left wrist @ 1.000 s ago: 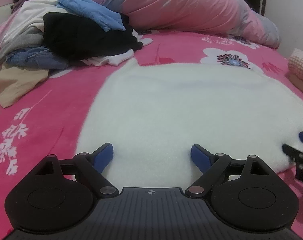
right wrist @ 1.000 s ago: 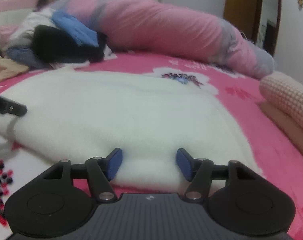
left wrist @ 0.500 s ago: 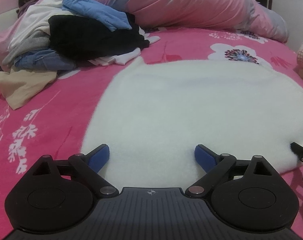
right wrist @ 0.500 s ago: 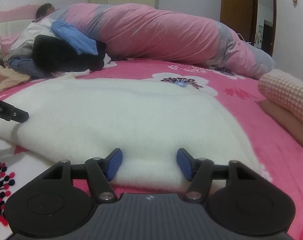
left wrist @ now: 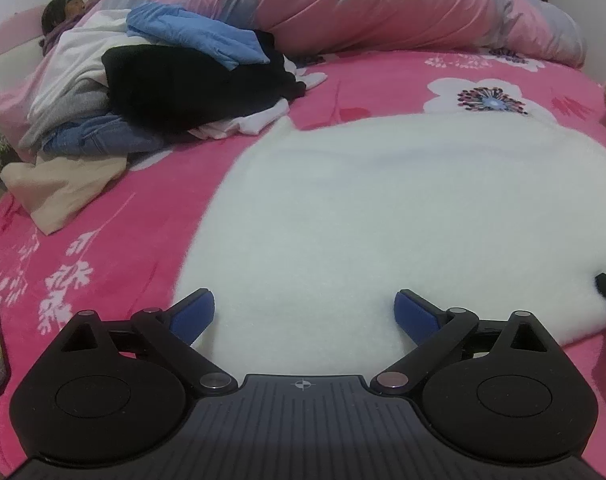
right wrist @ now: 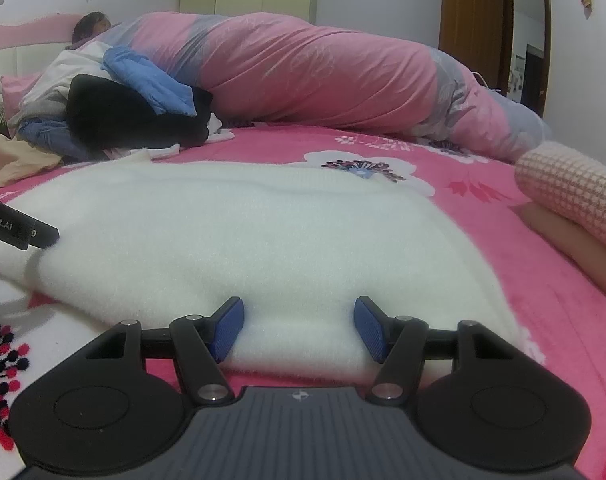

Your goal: Fold clothes

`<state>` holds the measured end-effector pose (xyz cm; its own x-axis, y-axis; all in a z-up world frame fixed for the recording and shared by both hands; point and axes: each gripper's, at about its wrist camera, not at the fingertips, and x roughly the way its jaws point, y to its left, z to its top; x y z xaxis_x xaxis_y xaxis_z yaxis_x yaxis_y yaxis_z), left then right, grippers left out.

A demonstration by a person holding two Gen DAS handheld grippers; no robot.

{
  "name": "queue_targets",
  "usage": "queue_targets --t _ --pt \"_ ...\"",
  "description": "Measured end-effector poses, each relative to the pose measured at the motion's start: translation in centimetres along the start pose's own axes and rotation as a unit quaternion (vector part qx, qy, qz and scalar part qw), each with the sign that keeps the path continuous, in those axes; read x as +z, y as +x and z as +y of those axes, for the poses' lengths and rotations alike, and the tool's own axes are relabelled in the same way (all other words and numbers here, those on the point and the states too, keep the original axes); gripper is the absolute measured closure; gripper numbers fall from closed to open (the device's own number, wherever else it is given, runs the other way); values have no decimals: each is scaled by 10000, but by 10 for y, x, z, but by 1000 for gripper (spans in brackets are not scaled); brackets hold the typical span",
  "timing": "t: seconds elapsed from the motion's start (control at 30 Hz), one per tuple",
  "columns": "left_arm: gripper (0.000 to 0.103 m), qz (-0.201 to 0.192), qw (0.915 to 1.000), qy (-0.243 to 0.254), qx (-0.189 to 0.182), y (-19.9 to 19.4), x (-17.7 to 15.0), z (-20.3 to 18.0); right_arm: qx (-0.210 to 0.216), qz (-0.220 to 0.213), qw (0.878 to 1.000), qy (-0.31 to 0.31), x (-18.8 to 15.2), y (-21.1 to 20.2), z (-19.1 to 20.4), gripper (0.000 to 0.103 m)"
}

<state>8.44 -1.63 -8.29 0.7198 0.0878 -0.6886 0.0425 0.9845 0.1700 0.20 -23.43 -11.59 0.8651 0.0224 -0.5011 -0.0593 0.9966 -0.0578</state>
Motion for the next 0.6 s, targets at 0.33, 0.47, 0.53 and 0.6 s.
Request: queue_targets --t 0.33,0.47,0.53,0.6 --pt "4 10 9998 117 162 -1 0 -6 149 65 9997 186 17 -6 -6 39" --pt "4 25 9997 117 208 -1 0 -7 234 -122 9991 342 45 -14 -10 39" --pt "4 28 9997 126 230 -1 0 -8 109 -348 9989 287 60 -13 -9 39" --pt "4 26 9996 133 249 -1 0 -9 24 -427 9983 400 68 -4 -13 39"
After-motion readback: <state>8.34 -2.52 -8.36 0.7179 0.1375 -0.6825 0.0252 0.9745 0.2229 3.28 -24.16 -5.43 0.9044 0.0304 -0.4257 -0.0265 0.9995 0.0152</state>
